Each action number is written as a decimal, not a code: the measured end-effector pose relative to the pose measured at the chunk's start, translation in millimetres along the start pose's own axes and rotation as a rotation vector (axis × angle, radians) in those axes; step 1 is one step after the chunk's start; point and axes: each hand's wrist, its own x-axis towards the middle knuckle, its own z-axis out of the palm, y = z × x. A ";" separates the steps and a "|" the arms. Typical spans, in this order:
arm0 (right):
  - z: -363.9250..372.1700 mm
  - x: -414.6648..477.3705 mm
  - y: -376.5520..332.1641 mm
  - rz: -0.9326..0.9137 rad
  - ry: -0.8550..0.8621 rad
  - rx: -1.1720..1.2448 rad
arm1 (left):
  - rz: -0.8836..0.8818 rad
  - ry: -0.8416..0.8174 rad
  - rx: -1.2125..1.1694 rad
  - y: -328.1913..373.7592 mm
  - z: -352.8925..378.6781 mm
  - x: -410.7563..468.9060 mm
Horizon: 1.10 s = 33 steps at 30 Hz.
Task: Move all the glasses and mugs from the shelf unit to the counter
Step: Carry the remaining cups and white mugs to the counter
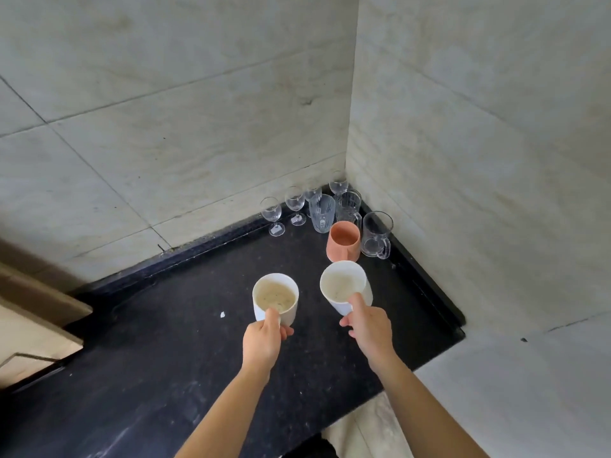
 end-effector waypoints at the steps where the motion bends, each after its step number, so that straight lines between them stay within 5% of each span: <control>1: 9.4 13.9 -6.3 0.000 -0.027 -0.037 | -0.017 -0.004 0.003 4.1 0.6 16.3; 15: 132.8 173.2 -52.8 0.147 -0.152 0.093 | -0.063 -0.086 0.053 28.4 17.9 199.9; 27: 154.5 215.9 -67.2 0.133 -0.187 0.181 | -0.034 -0.193 0.081 26.4 19.5 244.3; 33: 157.4 210.2 -77.4 0.057 -0.150 0.019 | -0.063 -0.169 0.022 29.1 16.2 239.7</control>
